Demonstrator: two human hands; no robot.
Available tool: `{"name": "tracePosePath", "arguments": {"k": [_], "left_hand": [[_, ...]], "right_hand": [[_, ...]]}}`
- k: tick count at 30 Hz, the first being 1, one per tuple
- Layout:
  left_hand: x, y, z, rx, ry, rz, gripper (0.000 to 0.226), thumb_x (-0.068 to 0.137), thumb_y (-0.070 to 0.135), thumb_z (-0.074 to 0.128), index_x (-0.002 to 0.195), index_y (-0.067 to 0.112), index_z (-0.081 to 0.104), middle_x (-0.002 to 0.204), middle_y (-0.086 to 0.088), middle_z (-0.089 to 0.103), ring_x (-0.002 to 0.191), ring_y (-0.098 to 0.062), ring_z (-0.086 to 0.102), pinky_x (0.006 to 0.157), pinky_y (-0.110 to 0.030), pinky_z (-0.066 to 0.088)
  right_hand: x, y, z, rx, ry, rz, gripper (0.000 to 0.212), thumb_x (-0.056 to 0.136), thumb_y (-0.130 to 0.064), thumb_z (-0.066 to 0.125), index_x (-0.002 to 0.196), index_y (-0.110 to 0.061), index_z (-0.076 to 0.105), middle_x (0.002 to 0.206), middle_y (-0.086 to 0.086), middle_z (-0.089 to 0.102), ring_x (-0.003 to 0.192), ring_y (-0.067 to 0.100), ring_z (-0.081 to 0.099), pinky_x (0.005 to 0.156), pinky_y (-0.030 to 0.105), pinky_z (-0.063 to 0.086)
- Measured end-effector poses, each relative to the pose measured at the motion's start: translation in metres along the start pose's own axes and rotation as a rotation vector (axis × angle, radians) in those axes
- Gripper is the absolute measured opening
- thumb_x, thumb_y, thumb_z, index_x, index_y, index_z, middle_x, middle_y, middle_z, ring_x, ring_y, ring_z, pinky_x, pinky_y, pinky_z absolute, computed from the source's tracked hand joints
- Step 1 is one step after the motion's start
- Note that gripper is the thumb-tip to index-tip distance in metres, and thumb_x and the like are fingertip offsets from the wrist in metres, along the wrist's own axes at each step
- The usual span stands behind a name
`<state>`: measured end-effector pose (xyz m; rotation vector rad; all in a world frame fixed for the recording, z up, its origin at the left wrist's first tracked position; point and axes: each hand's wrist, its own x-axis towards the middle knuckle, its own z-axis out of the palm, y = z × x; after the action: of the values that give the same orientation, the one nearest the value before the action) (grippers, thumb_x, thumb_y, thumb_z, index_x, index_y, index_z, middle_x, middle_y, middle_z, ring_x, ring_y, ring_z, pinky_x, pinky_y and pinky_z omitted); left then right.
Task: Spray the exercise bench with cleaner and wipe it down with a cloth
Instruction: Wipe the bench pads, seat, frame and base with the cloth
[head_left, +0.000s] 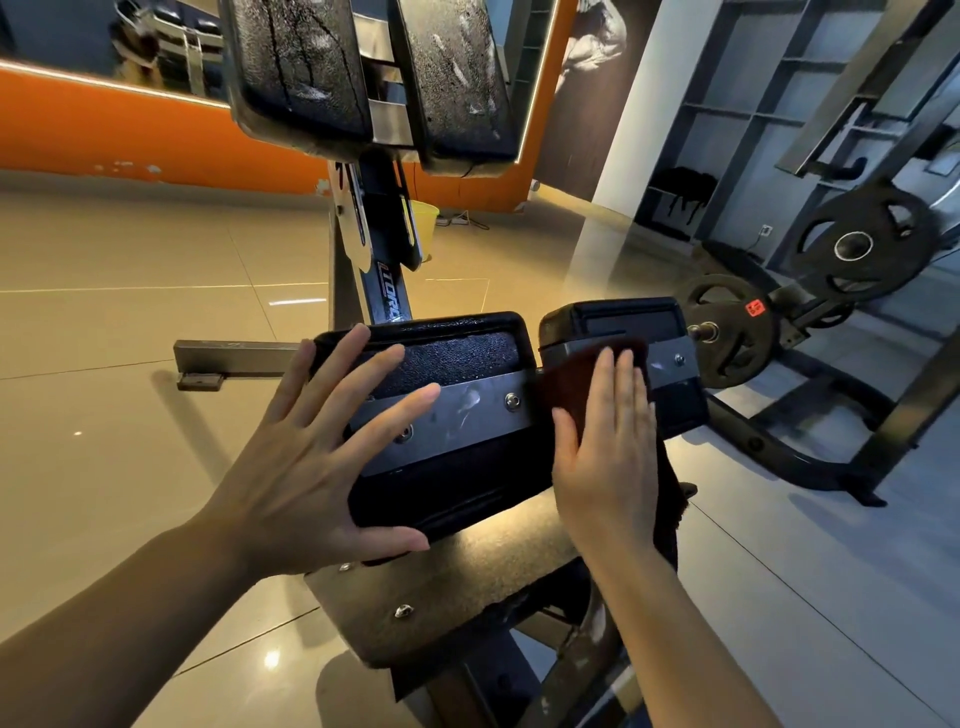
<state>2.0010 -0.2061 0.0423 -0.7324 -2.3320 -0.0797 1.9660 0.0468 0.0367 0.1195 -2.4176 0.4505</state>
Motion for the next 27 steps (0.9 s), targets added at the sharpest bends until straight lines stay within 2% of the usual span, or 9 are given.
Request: {"name": "tracePosePath", "arguments": {"k": [2,5,9,11,14,18,22,27], "left_hand": [[0.000,0.002,-0.002,0.027,0.015,0.017,0.094,0.076,0.081,0.044,0.149,0.025,0.026,0.155,-0.017,0.026,0.148,-0.037,0.011,0.117,-0.060,0.007],[0.000,0.010,0.000,0.066,0.038,0.053,0.085,0.075,0.070,0.050,0.147,0.028,0.031,0.155,-0.014,0.026,0.148,-0.035,0.013,0.111,-0.071,0.010],[0.002,0.012,0.004,0.092,0.045,0.029,0.083,0.080,0.076,0.042,0.147,0.027,0.032,0.154,-0.015,0.029,0.147,-0.036,0.016,0.108,-0.074,0.010],[0.002,0.012,0.007,0.103,0.046,0.033,0.084,0.080,0.078,0.042,0.145,0.026,0.035,0.153,-0.016,0.031,0.146,-0.036,0.019,0.106,-0.076,0.009],[0.003,0.011,0.010,0.105,0.109,0.048,0.080,0.081,0.075,0.044,0.144,0.025,0.037,0.150,-0.016,0.034,0.144,-0.035,0.023,0.107,-0.076,0.010],[0.005,0.010,0.011,0.081,0.168,0.044,0.079,0.082,0.073,0.045,0.146,0.027,0.031,0.148,-0.014,0.034,0.145,-0.034,0.022,0.109,-0.073,0.009],[0.005,0.008,0.012,0.076,0.183,0.052,0.081,0.081,0.073,0.047,0.145,0.026,0.031,0.148,-0.015,0.034,0.144,-0.036,0.022,0.108,-0.074,0.010],[0.004,0.007,0.011,0.098,0.141,0.013,0.086,0.081,0.076,0.043,0.147,0.023,0.030,0.148,-0.017,0.035,0.146,-0.035,0.019,0.110,-0.071,0.011]], "right_hand": [[-0.032,0.014,0.004,0.003,0.032,0.018,0.063,0.102,-0.036,0.039,0.155,-0.014,0.013,0.162,0.007,0.016,0.149,0.022,0.010,0.119,0.048,0.021],[-0.080,0.035,0.009,0.004,0.051,-0.006,0.063,0.099,-0.035,0.038,0.154,-0.012,0.017,0.161,0.007,0.019,0.149,0.022,0.013,0.113,0.053,0.028],[-0.081,0.033,0.008,-0.007,0.061,0.017,0.060,0.101,-0.028,0.044,0.152,-0.008,0.020,0.158,0.013,0.026,0.146,0.026,0.017,0.109,0.057,0.035],[-0.058,0.020,0.002,0.013,0.027,0.034,0.062,0.100,-0.035,0.038,0.154,-0.010,0.017,0.160,0.011,0.021,0.148,0.025,0.014,0.115,0.053,0.028],[-0.007,-0.002,-0.006,0.027,-0.059,0.056,0.069,0.100,-0.040,0.038,0.155,-0.014,0.006,0.163,0.005,0.005,0.150,0.019,0.001,0.122,0.042,0.009],[0.051,-0.024,-0.013,-0.027,-0.109,0.018,0.066,0.104,-0.039,0.035,0.156,-0.015,0.003,0.164,0.004,-0.002,0.151,0.019,-0.005,0.120,0.033,-0.005],[0.052,-0.023,-0.013,-0.012,-0.119,-0.021,0.068,0.104,-0.039,0.035,0.156,-0.016,-0.001,0.164,0.004,-0.005,0.151,0.018,-0.007,0.119,0.030,-0.007],[0.011,-0.004,-0.001,-0.014,0.007,-0.039,0.068,0.102,-0.034,0.043,0.156,-0.011,0.007,0.163,0.011,0.007,0.151,0.024,0.004,0.122,0.037,0.005]]}}
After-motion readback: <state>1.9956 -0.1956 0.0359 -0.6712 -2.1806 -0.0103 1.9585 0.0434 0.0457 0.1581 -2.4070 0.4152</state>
